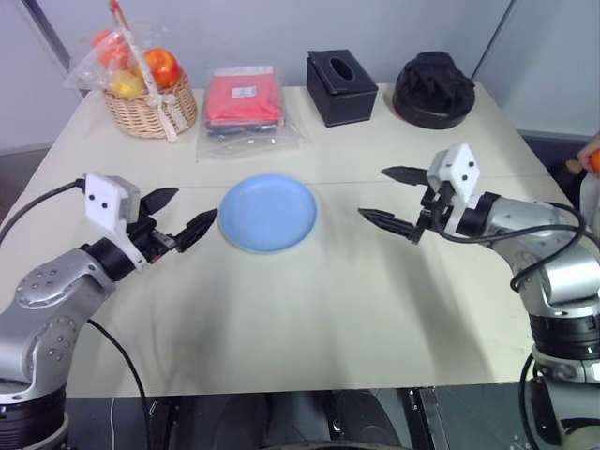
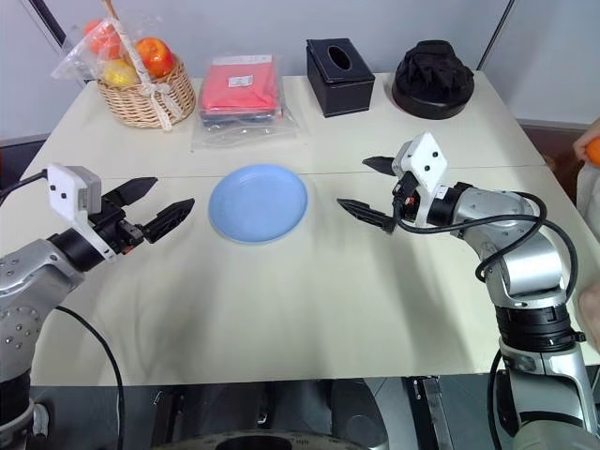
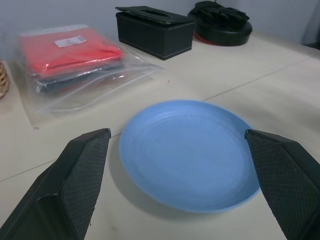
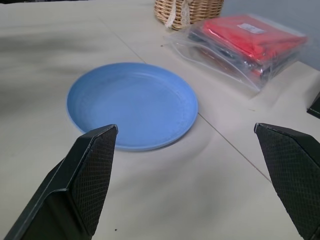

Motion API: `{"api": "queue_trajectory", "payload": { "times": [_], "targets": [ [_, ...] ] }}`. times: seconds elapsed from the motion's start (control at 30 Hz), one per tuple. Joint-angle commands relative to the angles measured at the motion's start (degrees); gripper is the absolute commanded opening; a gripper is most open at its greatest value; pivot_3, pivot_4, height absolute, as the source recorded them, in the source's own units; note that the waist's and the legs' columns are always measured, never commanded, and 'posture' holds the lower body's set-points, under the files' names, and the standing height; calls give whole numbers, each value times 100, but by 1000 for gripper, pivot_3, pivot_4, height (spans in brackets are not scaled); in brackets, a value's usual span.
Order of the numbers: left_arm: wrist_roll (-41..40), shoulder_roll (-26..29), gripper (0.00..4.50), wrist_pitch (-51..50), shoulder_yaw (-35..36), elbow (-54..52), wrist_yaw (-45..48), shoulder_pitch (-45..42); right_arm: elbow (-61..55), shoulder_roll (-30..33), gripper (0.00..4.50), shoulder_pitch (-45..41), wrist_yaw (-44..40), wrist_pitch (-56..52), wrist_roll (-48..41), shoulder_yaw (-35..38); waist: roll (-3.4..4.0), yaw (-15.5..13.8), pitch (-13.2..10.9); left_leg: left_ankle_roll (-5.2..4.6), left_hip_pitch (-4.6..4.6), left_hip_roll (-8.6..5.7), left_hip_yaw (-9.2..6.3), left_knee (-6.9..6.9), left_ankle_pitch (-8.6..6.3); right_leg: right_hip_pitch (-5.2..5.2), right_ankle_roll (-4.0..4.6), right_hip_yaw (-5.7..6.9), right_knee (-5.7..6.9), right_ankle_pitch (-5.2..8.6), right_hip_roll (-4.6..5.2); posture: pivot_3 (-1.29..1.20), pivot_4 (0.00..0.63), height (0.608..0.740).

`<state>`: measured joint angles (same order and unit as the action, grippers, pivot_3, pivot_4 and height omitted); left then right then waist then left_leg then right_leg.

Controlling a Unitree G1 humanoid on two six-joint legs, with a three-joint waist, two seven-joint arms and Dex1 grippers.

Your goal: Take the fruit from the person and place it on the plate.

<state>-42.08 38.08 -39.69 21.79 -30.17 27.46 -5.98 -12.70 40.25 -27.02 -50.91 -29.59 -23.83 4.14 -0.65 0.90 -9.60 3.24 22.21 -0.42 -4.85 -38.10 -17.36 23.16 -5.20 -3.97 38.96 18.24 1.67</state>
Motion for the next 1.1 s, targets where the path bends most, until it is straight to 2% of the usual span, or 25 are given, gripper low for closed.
{"api": "queue_trajectory", "payload": {
  "times": [0.03,1.1],
  "targets": [
    [-116,-27,4500,98,133,-138,-31,-112,-18,76,4479,-4,8,113,2,117,0,-4,0,0,0,0,0,0,0,0,0,0,0,0,0,0,150,740],
    [-246,124,4500,17,129,-223,9,93,-162,231,4479,184,101,-41,-110,265,0,-7,0,0,1,0,0,0,0,0,0,0,0,0,-1,0,150,740]
  ]
}}
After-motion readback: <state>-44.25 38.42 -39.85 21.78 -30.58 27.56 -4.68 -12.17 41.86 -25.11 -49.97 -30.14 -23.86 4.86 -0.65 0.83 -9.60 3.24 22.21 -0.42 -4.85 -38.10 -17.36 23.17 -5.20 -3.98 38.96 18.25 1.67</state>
